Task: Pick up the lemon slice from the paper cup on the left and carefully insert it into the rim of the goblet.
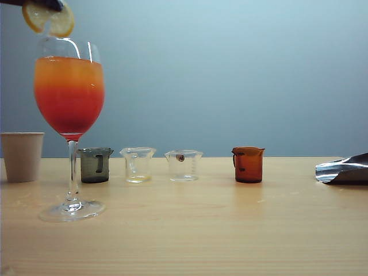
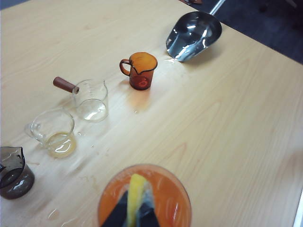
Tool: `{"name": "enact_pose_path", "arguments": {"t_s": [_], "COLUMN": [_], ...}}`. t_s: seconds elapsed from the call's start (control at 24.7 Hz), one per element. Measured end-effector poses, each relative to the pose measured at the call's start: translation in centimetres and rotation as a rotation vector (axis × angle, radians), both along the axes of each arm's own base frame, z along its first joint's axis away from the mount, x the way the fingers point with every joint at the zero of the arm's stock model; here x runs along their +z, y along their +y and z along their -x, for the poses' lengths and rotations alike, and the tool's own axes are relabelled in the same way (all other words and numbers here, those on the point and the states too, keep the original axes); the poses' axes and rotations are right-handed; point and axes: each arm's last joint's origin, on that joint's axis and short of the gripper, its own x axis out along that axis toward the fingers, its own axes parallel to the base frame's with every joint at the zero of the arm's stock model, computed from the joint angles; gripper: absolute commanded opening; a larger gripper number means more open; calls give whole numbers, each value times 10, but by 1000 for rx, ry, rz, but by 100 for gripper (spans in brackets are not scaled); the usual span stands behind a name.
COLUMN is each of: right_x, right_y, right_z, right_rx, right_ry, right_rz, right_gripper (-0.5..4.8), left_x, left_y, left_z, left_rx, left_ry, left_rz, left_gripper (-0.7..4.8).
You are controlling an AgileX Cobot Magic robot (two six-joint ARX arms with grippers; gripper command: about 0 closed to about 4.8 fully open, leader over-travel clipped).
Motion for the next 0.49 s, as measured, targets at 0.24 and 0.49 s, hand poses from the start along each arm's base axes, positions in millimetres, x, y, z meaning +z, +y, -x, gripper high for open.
{"name": "enact_pose_path", "arguments": {"t_s": [0.24,0.49], "right_x": [0,0], "right_y": [0,0], "right_z": [0,0], "right_rx": [0,0], "right_ry": [0,0], "right_rz": [0,0], "right_gripper": [-5,-5], "left_x": [-3,-4], "left_y": [0,0], "left_z": [2,2], "left_rx": [-14,-19], "left_ry": [13,6], "left_rz": [-25,-32], "left_gripper": [-6,-6]}}
